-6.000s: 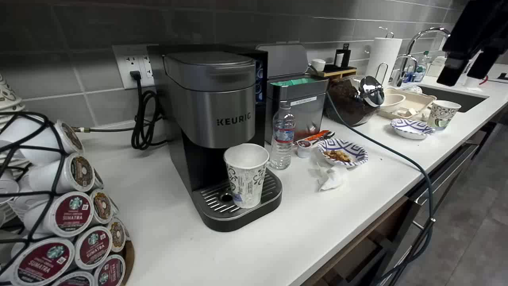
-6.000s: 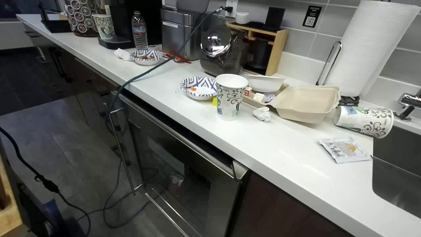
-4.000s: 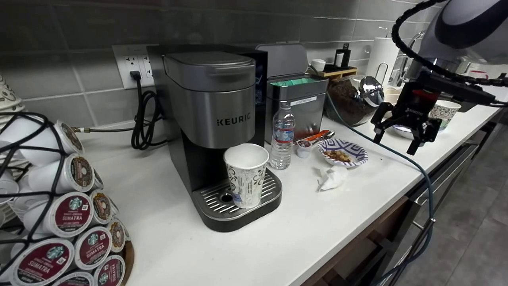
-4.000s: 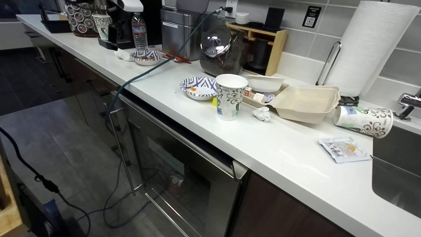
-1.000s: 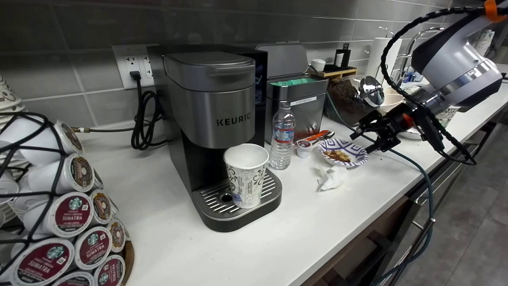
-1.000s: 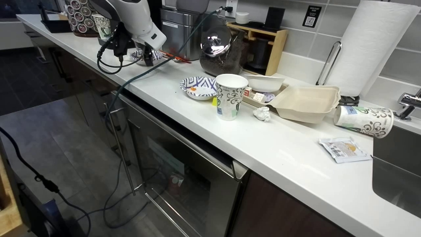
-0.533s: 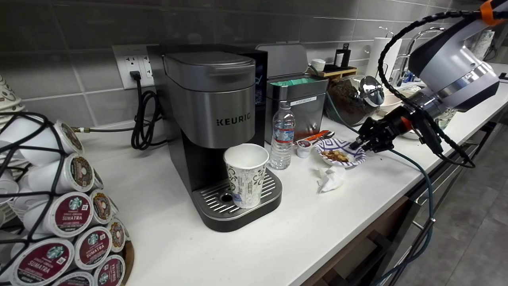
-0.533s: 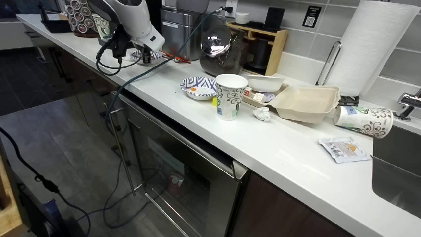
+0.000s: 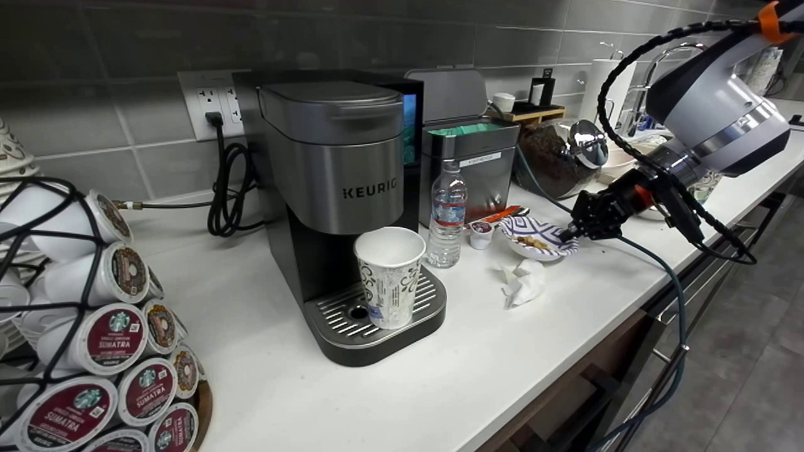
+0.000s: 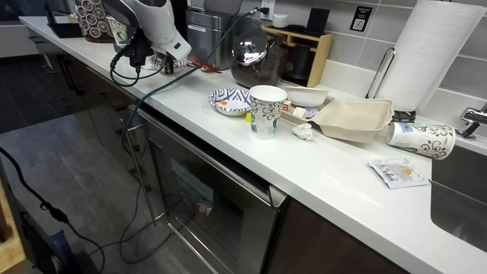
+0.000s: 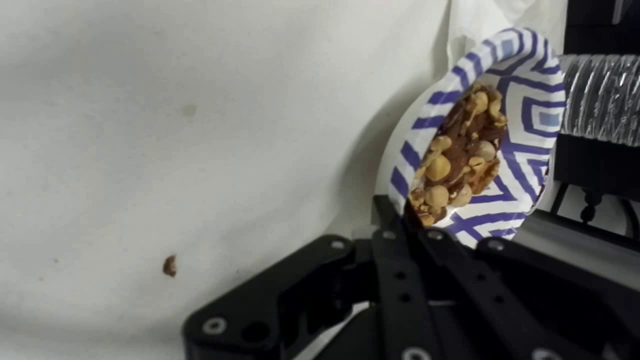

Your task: Pour the contents of the bowl into the other bowl

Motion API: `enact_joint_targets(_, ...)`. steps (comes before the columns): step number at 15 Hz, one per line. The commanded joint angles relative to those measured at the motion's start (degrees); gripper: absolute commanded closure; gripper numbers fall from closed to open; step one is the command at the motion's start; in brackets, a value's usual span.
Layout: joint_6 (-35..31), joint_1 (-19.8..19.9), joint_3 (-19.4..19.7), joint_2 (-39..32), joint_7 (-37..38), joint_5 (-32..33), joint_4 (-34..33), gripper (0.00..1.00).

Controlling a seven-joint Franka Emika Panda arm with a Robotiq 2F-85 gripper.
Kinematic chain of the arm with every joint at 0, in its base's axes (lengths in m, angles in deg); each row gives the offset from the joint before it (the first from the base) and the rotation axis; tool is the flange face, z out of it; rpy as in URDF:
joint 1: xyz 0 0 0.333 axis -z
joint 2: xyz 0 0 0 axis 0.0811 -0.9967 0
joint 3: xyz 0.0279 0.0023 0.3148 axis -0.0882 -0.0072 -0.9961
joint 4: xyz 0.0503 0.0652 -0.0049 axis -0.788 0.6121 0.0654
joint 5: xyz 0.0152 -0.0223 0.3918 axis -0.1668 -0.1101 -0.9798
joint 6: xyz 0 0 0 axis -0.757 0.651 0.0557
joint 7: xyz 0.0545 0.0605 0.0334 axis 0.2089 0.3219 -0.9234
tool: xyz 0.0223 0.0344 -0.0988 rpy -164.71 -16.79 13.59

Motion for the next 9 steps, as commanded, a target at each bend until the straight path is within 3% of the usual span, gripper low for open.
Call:
enact_joint_targets(1,4.68,1.28,1.76,2.75,6.22,6.68,0.59,0.99)
enact_joint_targets(5,11.15,3.86,3.75,9.17,9.40,13.39,1.61,0.99)
enact_joint_targets(8,20.11,6.03,5.67,14.77,10.99,17.41,1.57,0.99)
enact_joint_targets(9,19.99,6.33,6.31,15.53,11.40,18.05,0.92,0.99)
